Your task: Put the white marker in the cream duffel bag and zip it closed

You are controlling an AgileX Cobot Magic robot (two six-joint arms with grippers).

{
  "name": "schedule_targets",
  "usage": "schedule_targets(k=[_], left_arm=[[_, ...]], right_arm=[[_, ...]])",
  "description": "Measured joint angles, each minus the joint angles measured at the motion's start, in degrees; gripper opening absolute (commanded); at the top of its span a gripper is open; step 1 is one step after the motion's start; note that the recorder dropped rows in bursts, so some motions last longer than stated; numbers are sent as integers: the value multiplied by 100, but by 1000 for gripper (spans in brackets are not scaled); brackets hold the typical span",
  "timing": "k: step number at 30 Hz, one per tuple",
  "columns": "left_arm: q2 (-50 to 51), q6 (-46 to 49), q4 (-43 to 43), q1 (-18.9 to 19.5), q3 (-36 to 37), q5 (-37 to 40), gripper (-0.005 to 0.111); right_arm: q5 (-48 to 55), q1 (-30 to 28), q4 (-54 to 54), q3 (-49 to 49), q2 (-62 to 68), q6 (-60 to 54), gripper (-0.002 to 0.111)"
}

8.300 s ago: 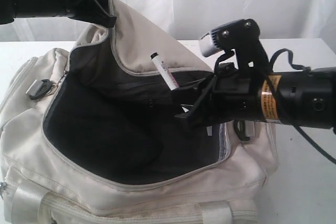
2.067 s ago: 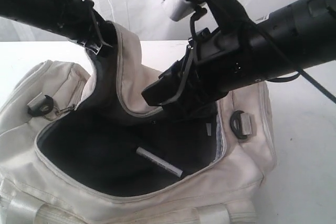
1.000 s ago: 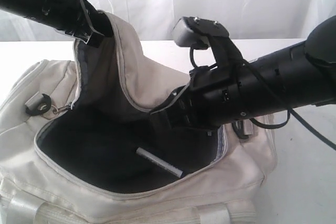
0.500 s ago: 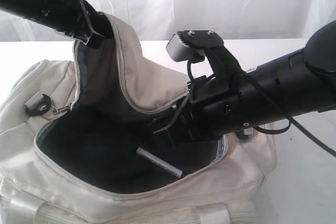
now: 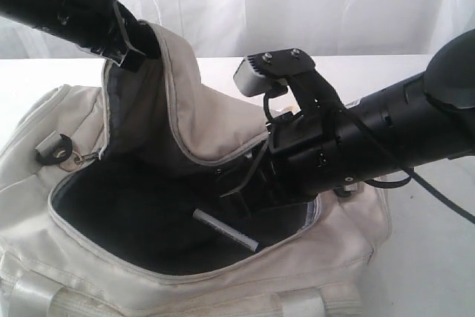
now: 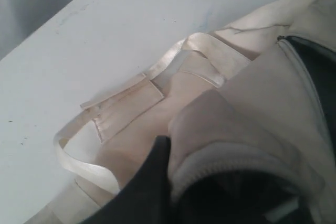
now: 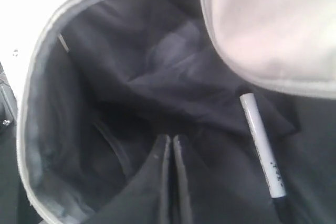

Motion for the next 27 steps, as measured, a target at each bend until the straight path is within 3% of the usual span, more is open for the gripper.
schedule_targets(k=[2,5,10,16,27], left_arm=[[0,0,0,0,0,252,16],[-59,-11,0,0,0,831,16],[-434,-21,12,0,0,1156,16],[-650,-21,12,0,0,1556,16],[-676,-21,-26,0,-10,1949,16]], right_arm=[[0,0,11,0,-100,-70,0],[-366,0,11,-36,-336,-147,0],[-825,0,22,-101,-360,-515,1],[-1357,0,0,-556,-282,-783,33],[-870,0,-32,-1699,599,-1047,46]])
